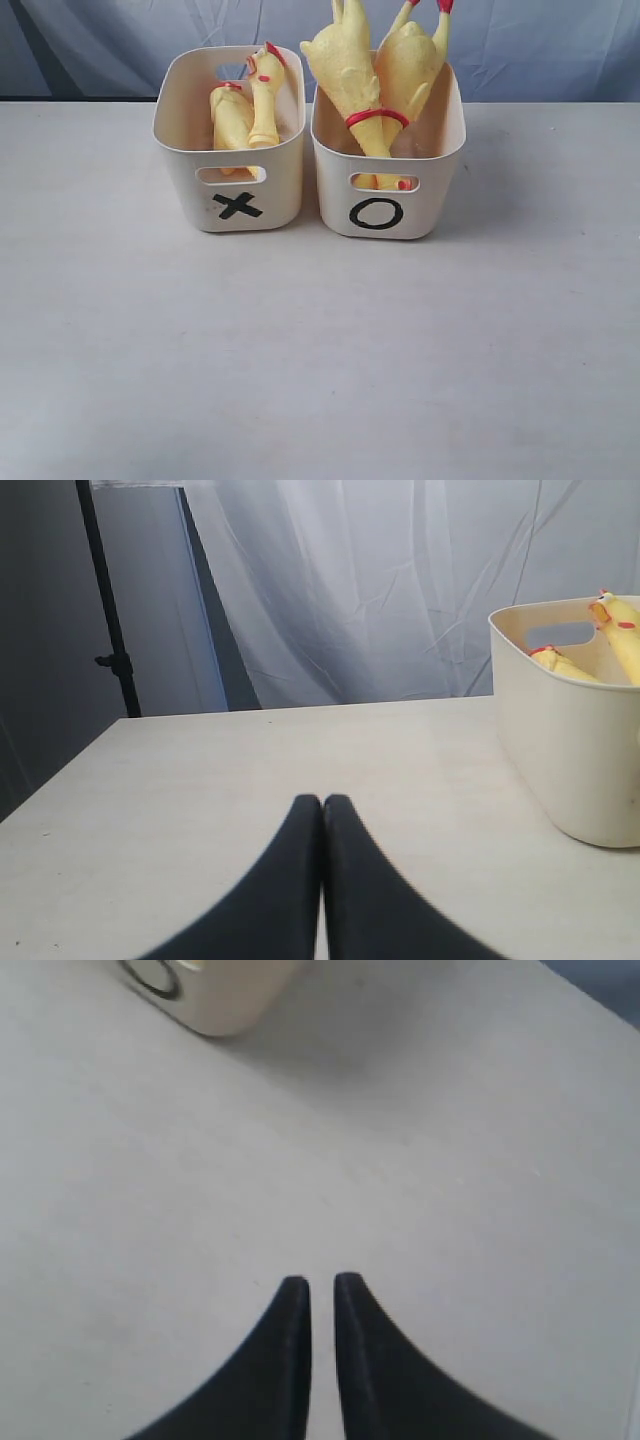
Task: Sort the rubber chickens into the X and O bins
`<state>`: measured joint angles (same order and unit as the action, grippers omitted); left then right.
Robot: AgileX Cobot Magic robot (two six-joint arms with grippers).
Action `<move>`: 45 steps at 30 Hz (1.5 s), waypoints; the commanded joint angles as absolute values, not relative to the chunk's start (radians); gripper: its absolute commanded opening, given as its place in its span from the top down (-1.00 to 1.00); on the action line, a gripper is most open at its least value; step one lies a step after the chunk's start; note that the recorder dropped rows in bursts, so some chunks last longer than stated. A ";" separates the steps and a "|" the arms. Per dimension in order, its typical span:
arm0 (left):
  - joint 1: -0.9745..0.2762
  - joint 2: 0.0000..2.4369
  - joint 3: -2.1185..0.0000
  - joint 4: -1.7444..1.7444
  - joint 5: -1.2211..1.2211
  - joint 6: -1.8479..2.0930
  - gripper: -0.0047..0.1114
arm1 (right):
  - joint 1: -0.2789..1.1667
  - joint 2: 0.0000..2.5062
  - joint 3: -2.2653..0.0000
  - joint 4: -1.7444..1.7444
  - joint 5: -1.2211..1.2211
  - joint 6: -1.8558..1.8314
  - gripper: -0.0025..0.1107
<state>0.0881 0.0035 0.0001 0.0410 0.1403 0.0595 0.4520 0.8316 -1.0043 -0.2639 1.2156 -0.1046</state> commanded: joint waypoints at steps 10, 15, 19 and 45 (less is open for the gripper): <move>0.078 0.000 0.000 0.038 0.134 0.058 0.92 | -0.058 0.242 -0.434 -0.075 0.233 -0.103 0.78; 0.078 0.000 0.000 0.038 0.134 0.058 0.92 | -0.062 0.150 -0.201 0.000 0.210 -0.100 0.78; 0.078 0.000 0.000 0.038 0.134 0.058 0.92 | -0.065 0.000 0.000 0.014 0.160 -0.071 0.78; 0.078 0.000 0.000 0.039 0.135 0.058 0.92 | -0.068 0.000 0.000 0.000 0.317 -0.065 0.78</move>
